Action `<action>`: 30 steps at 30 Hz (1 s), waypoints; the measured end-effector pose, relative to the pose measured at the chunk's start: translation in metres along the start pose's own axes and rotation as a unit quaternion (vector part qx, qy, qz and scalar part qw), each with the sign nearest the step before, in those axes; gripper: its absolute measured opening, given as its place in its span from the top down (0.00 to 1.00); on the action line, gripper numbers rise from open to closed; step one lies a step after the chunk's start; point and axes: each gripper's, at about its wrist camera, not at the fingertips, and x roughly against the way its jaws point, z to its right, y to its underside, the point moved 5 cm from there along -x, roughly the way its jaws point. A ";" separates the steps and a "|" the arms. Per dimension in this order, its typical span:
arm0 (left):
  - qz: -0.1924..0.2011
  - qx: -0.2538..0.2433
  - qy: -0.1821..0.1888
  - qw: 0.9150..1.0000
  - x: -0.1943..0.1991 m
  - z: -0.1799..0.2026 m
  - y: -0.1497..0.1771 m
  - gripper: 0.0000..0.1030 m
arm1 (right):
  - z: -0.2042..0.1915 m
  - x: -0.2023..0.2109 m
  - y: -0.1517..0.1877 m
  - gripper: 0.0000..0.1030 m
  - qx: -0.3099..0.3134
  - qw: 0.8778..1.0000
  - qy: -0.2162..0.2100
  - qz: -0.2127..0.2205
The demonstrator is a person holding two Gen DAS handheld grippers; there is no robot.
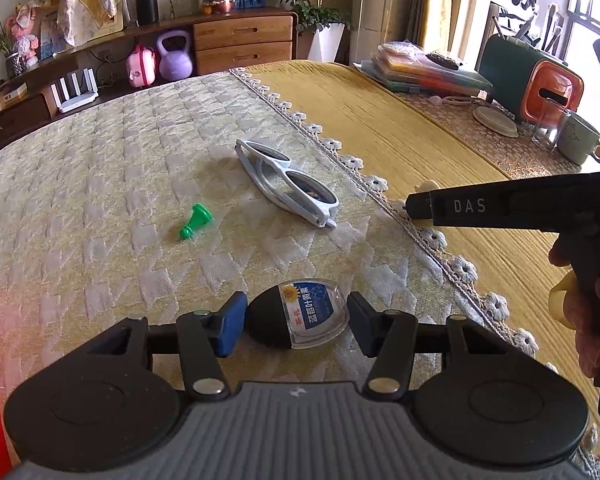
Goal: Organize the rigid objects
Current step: 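Grasp the blue-white round tin with the left tool while the right tool grasps the cream egg, then carry the tin with the left tool while the right tool carries the egg into the red box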
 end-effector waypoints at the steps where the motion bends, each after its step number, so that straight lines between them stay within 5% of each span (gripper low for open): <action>1: -0.001 0.000 0.000 1.000 0.001 -0.001 0.001 0.47 | -0.001 0.003 0.000 0.71 0.000 1.000 -0.001 0.002; 30: -0.005 0.032 0.002 0.999 0.120 -0.046 0.022 0.47 | -0.081 0.137 0.026 0.71 0.074 0.993 -0.091 0.013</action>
